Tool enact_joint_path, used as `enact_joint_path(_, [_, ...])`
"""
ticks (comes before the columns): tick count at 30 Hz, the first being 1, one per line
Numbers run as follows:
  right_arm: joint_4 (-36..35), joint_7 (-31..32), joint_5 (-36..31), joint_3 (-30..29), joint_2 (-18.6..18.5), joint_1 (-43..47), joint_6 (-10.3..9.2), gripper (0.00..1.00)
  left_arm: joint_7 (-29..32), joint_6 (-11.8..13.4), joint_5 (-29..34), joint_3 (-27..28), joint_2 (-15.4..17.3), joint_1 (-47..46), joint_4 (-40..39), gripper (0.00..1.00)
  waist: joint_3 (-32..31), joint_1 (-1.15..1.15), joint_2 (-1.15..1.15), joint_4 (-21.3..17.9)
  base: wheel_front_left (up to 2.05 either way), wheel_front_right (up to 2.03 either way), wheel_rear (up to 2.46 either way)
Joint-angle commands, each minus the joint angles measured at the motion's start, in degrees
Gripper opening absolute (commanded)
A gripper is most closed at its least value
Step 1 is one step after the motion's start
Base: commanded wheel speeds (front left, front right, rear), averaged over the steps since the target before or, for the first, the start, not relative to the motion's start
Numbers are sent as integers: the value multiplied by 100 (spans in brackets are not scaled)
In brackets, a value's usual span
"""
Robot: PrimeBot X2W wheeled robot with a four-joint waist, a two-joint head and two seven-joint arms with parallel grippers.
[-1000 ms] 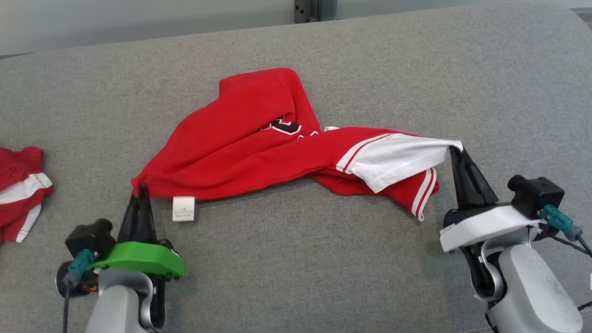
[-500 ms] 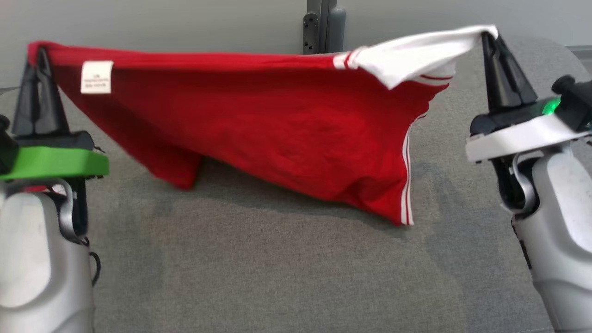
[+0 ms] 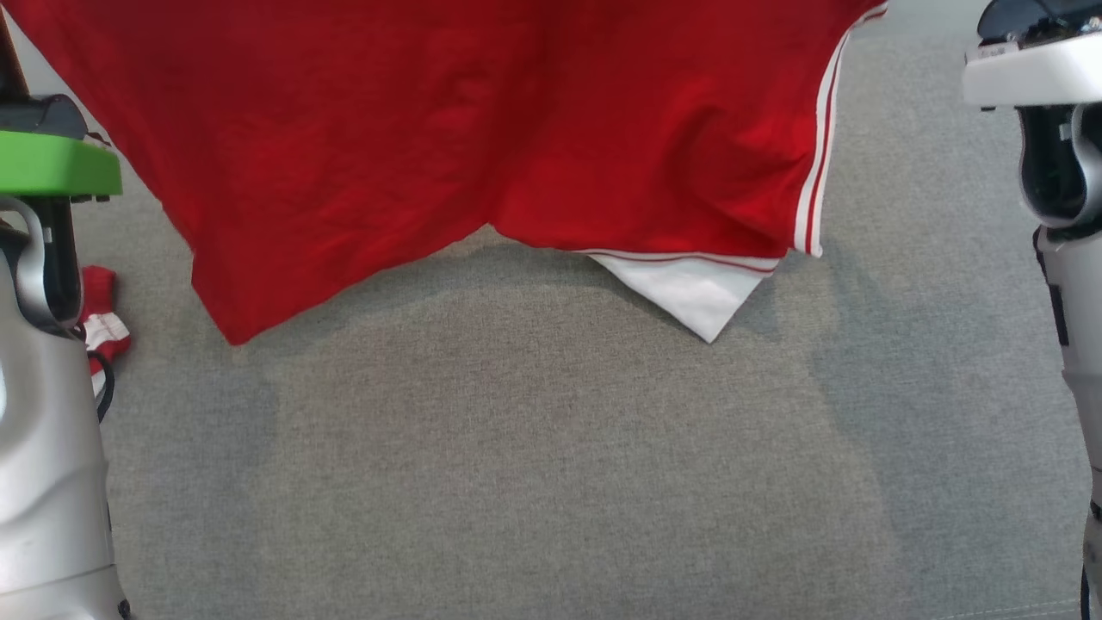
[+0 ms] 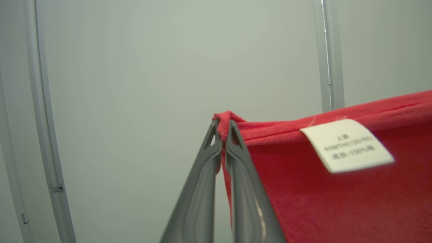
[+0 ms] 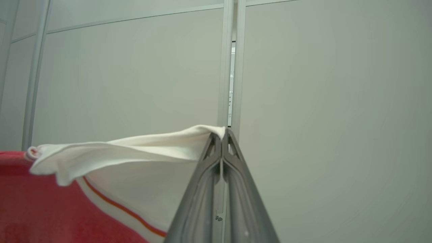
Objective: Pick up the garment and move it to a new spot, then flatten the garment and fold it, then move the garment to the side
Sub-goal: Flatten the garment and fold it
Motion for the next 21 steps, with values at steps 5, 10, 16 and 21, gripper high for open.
enact_joint_path(5, [280, -4, -139, 33, -134, -728, -12, 0, -25, 78, -41, -33, 2, -544, 326, 0, 829, 0, 0, 35, 0, 0, 0])
enact_joint_path(10, [563, -3, -330, 22, -255, -1614, -12, 0, -67, 173, 106, -161, 17, -1333, 548, 0, 1406, 0, 0, 85, 0, 0, 0])
enact_joint_path(16, [834, -3, -965, -110, -483, -3023, -12, 0, -96, 466, 306, -152, 24, -2602, 616, 0, 1991, 0, 0, 169, 0, 0, 0])
enact_joint_path(21, [1047, -3, -1339, -495, -546, -3808, -13, 0, -88, 529, 370, -113, 43, -3106, 545, 0, 2205, 0, 0, 227, 0, 0, 0])
